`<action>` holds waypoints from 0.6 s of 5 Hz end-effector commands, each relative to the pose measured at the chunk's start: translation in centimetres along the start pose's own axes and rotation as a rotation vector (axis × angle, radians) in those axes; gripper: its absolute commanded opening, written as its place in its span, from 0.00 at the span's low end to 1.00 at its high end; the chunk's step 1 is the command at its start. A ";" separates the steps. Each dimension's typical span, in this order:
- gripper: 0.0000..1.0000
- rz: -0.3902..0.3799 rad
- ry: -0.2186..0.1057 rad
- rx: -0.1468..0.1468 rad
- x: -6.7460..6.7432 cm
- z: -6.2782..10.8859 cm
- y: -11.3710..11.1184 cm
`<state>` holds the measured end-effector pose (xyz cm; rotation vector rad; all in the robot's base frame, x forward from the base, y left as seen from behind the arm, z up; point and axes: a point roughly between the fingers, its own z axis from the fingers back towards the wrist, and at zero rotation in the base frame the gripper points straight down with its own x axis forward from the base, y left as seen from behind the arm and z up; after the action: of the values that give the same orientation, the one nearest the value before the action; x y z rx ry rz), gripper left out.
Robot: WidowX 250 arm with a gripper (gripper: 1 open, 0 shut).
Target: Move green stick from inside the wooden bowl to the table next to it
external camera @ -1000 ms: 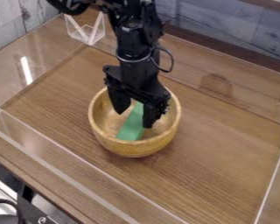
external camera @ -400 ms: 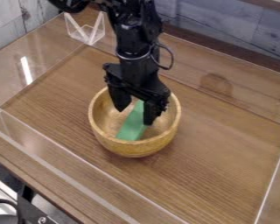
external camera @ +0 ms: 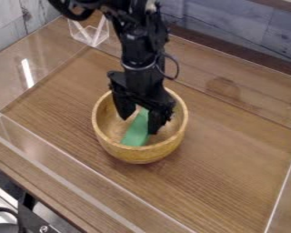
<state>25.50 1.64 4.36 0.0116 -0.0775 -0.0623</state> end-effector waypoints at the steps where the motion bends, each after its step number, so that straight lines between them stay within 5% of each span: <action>1: 1.00 0.008 -0.023 0.014 0.4 -0.1 0.1; 2: 0.00 0.012 -0.020 0.019 0.3 -0.6 0.1; 3: 0.00 0.024 -0.020 0.009 0.4 -0.3 0.1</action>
<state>25.12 1.65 3.11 0.0163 -0.0573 -0.0409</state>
